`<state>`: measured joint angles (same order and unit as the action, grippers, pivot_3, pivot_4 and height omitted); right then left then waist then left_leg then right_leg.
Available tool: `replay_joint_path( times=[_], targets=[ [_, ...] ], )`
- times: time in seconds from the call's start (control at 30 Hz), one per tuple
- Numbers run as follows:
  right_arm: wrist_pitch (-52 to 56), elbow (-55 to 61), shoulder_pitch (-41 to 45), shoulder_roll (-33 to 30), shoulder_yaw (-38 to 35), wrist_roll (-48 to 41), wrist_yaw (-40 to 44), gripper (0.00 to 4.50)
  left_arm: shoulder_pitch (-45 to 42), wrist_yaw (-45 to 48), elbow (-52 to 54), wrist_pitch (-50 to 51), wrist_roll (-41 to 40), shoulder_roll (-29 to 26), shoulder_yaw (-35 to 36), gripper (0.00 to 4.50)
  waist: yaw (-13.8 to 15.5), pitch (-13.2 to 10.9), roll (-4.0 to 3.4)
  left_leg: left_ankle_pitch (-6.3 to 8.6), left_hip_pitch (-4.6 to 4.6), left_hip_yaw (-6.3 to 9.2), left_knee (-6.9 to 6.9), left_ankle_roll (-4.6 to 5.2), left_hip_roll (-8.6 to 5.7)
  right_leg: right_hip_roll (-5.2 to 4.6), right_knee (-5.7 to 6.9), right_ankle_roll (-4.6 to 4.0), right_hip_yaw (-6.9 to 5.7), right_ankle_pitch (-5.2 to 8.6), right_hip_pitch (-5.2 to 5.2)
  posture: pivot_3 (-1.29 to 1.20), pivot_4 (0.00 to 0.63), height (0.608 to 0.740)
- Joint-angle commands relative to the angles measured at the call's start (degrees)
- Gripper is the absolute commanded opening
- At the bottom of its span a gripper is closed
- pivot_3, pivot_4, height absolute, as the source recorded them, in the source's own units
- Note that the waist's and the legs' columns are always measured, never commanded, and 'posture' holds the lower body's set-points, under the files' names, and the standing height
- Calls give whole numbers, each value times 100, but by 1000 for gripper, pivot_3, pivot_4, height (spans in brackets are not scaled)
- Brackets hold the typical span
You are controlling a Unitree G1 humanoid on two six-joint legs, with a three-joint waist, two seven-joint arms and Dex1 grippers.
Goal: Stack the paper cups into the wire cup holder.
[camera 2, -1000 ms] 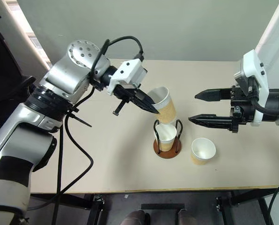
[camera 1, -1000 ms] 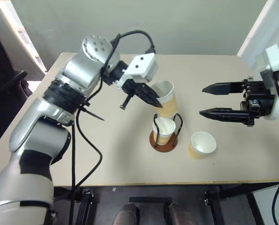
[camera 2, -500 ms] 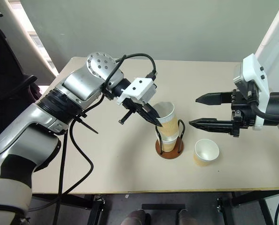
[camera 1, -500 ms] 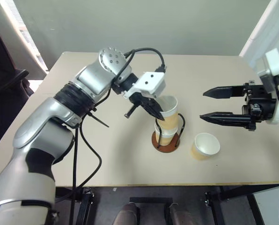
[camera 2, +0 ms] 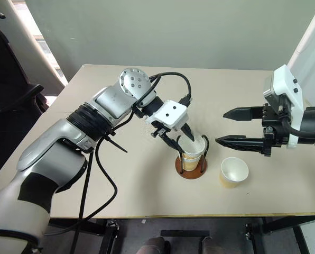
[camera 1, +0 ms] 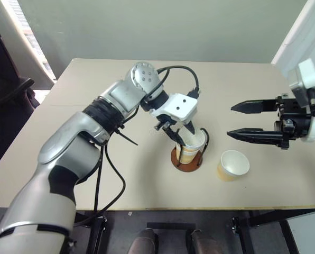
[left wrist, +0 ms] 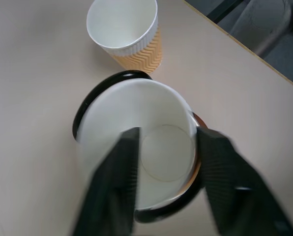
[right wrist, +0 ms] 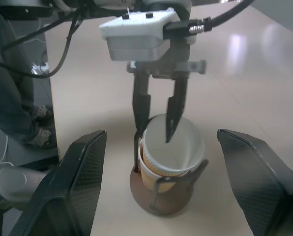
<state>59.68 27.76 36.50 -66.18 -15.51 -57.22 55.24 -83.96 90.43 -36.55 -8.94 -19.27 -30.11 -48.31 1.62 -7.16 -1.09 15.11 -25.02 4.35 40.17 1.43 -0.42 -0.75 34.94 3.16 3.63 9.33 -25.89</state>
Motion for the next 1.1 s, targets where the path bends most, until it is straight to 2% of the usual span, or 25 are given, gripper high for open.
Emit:
replay_joint_path(
  times=[0.03, 0.1, 0.17, 0.3, 0.43, 0.6, 0.73, 0.9, 0.97, 1.1],
  targets=[
    [-79, 78, 25, -150, -241, -35, -34, 3725, -261, 207, -46, -91, -66, 83, 269, 3389, 2, 0, 0, 0, 0, 0, 0, 0, -1, -1, -1, 1, 0, 0, 0, 0, 150, 740],
    [-124, 81, -1, -179, -202, 83, -76, 3725, -258, 207, -59, 50, -203, 147, 474, 4121, 4, 0, 0, 0, 0, -1, 0, 1, -2, -2, -1, 3, 0, 0, 1, 0, 150, 740],
    [-180, 124, -70, -222, -137, 274, -170, 3725, -247, 207, -81, 310, -401, 211, 847, 4445, 5, 0, 0, 1, -1, -2, 1, 1, -2, -2, -1, 4, 0, 0, 0, 0, 150, 740],
    [24, 292, -261, -394, 44, 398, -342, 3725, -182, 207, -170, 843, -513, 157, 1553, 4445, 5, 1, -2, 0, 1, -6, -1, 1, -2, -2, 0, 6, 3, 0, -1, 0, 150, 740],
    [-85, 713, -887, -739, 245, 835, -293, 3725, 155, 207, 167, 1459, -764, -350, 2068, 4445, 2, 3, -5, -1, 2, -6, -5, -2, 1, 0, 0, 8, 2, 2, -2, 0, 150, 740],
    [-172, 1303, -2007, -976, 430, 1216, -215, 3725, 1113, 207, 1651, 2269, -1692, -1584, 2115, 4445, -6, 5, -9, -8, 3, -10, -6, -17, 0, 2, -2, 13, 5, 6, -5, 0, 150, 740],
    [-449, 1335, -2573, -1109, 511, 1684, -166, 3725, 1839, 207, 2354, 2366, -1883, -2279, 2228, 4445, 15, 5, -9, -9, 5, -11, 0, -21, -2, 2, -1, 15, 8, 8, -2, 0, 150, 740],
    [-682, 1233, -2626, -1116, 752, 1971, -72, 3725, 2314, 207, 2692, 2607, -1890, -2634, 2572, 4445, 27, 5, -8, -2, 10, -10, 17, 2, -5, -2, 0, 6, 8, -2, 10, 0, 150, 740],
    [-797, 1142, -2549, -1098, 996, 2182, -72, 3725, 2439, 207, 2760, 2682, -1802, -2705, 2704, 4445, 18, 5, -8, 15, 18, -9, 14, 35, -5, -2, 3, 1, 9, -6, 14, 0, 150, 740],
    [-1043, 1006, -2411, -1052, 1579, 2663, -56, 3725, 2510, 207, 2744, 2767, -1638, -2769, 2988, 4445, 6, 5, -9, 14, 32, -7, 3, 35, -3, 1, 13, -10, 8, -11, 16, 0, 150, 740]
  ],
)
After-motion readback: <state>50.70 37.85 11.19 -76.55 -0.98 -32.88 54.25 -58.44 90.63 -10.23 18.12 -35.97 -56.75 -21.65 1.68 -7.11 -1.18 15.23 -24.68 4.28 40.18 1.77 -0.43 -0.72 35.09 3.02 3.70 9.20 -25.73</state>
